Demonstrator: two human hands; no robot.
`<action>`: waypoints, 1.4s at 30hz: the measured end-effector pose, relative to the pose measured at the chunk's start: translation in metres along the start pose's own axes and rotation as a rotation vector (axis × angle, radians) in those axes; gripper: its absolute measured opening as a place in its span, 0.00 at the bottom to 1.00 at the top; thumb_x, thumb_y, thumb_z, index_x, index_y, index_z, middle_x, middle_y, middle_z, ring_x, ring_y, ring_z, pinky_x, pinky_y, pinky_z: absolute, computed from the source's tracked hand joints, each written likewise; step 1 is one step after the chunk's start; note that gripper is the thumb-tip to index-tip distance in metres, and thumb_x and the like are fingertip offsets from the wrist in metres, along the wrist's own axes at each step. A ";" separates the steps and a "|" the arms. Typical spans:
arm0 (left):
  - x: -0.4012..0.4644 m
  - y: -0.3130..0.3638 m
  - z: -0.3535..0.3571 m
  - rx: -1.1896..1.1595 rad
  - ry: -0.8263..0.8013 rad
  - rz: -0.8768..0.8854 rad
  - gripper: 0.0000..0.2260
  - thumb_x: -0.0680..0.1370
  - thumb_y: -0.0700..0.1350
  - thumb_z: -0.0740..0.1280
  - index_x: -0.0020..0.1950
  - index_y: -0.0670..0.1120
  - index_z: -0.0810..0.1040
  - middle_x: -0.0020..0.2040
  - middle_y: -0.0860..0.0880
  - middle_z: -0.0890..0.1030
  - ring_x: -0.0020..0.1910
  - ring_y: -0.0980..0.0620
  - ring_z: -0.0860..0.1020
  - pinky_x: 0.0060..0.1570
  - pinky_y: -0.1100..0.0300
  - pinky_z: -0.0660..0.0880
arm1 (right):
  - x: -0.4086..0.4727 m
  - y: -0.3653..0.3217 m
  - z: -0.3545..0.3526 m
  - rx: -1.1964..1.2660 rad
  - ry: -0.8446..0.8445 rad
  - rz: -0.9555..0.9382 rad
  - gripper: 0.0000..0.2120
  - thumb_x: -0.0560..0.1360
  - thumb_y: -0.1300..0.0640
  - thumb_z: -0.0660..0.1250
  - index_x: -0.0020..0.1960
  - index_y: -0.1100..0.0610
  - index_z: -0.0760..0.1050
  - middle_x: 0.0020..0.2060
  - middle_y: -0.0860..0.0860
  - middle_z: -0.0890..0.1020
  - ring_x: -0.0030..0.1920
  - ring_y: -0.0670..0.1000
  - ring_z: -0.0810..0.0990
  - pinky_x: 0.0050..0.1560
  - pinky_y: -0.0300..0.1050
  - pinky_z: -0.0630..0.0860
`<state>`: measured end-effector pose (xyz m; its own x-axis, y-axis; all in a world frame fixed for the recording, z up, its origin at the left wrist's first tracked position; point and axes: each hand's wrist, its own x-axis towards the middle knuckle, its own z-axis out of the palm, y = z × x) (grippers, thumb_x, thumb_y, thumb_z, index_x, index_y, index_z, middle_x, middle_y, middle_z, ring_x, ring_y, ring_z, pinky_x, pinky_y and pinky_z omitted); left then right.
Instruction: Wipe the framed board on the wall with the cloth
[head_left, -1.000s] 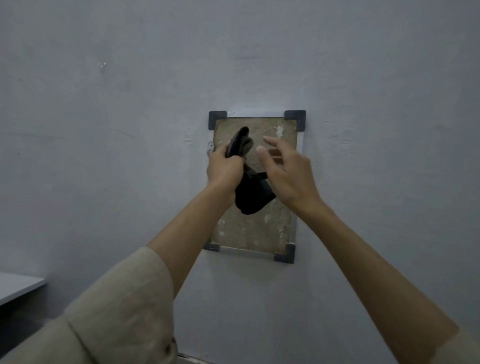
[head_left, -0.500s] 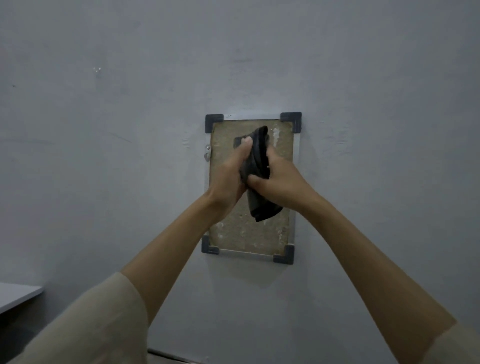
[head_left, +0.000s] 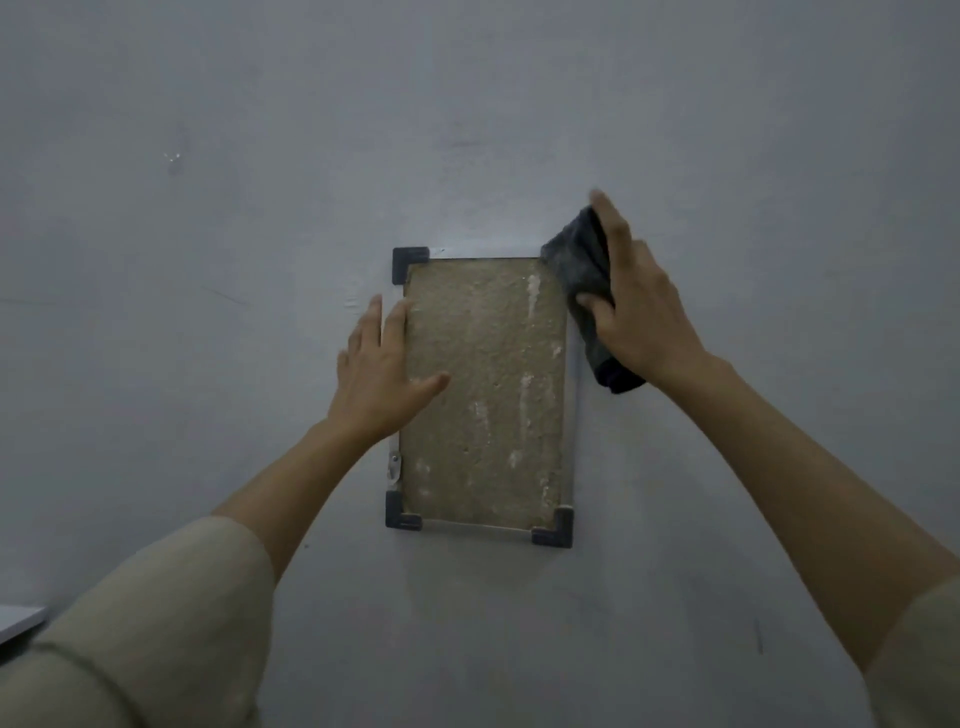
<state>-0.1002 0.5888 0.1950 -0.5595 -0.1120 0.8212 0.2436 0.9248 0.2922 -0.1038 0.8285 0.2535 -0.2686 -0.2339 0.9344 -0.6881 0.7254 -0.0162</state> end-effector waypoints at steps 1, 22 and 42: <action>0.004 -0.006 0.003 0.043 -0.029 -0.008 0.43 0.72 0.58 0.69 0.76 0.49 0.45 0.78 0.46 0.42 0.76 0.44 0.45 0.73 0.39 0.49 | 0.007 0.003 -0.001 -0.039 -0.009 -0.043 0.35 0.76 0.65 0.63 0.77 0.50 0.51 0.66 0.62 0.66 0.50 0.64 0.75 0.45 0.51 0.73; 0.015 -0.021 0.027 0.463 -0.166 0.001 0.57 0.63 0.74 0.62 0.72 0.48 0.27 0.74 0.50 0.29 0.75 0.46 0.36 0.61 0.28 0.33 | 0.015 0.016 0.040 -0.420 -0.169 -0.220 0.27 0.79 0.64 0.57 0.76 0.58 0.56 0.70 0.57 0.65 0.58 0.64 0.72 0.55 0.55 0.73; 0.014 -0.013 0.027 0.484 -0.197 -0.056 0.57 0.64 0.72 0.63 0.72 0.47 0.27 0.74 0.50 0.29 0.75 0.44 0.34 0.61 0.27 0.34 | -0.008 0.004 0.055 -0.708 -0.078 -0.373 0.24 0.66 0.71 0.72 0.62 0.66 0.76 0.51 0.62 0.81 0.37 0.60 0.80 0.32 0.46 0.78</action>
<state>-0.1323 0.5853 0.1895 -0.7111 -0.1383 0.6894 -0.1588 0.9867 0.0341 -0.1414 0.7975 0.2268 -0.1697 -0.5673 0.8058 -0.1577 0.8228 0.5461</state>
